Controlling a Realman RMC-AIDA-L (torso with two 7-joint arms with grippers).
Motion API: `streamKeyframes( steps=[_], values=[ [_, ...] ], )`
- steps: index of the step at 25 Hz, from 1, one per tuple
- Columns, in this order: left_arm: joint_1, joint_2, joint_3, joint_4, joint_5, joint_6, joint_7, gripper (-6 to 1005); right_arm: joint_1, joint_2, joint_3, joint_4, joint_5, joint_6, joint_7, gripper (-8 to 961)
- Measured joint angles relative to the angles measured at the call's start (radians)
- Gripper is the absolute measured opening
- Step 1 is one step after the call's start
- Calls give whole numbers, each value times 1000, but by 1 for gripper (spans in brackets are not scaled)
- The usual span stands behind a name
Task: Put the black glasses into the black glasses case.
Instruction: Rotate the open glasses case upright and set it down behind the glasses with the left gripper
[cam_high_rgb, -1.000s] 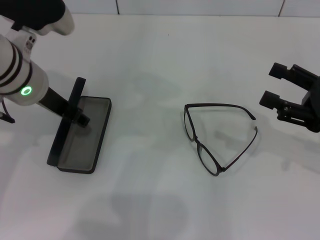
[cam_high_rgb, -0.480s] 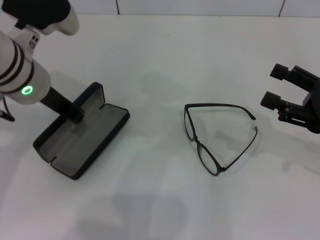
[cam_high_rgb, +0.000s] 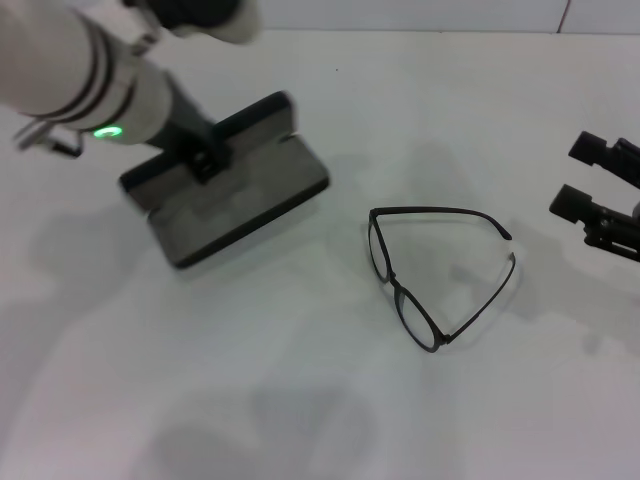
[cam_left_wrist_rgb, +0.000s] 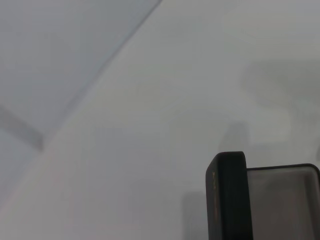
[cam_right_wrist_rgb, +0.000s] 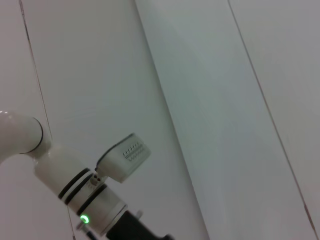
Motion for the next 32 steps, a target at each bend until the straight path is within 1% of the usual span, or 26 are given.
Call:
streamKeyframes(
  steps=[2, 5, 8, 11, 15, 18, 23, 29, 32],
  values=[
    [-4, -1, 37, -11, 0, -61, 86, 197, -10, 0, 0, 3, 0, -4, -1, 856],
    [-11, -3, 103, -78, 1, -198, 186, 198, -35, 0, 2, 5, 0, -10, -2, 856],
    [-27, -3, 168, -157, 1, -330, 258, 198, -64, 0, 14, 8, 1, -20, -3, 856],
    [-56, -4, 199, -226, 0, -408, 301, 199, -79, -1, 22, 21, 1, -24, -8, 856],
    [-105, -6, 259, -315, -1, -458, 317, 199, -80, -2, 22, 40, 1, -30, -15, 856],
    [-121, -7, 297, -346, -5, -469, 330, 198, -80, -1, 21, 42, -2, -33, -16, 855],
    [-119, -8, 338, -348, -14, -467, 337, 197, -81, 3, 15, 43, -5, -34, -21, 855],
    [-120, -9, 347, -370, -14, -474, 332, 216, -79, 5, 12, 45, -7, -41, -23, 855],
    [-113, -10, 347, -380, -7, -510, 324, 226, -80, 5, 12, 48, -7, -45, -23, 855]
  ],
)
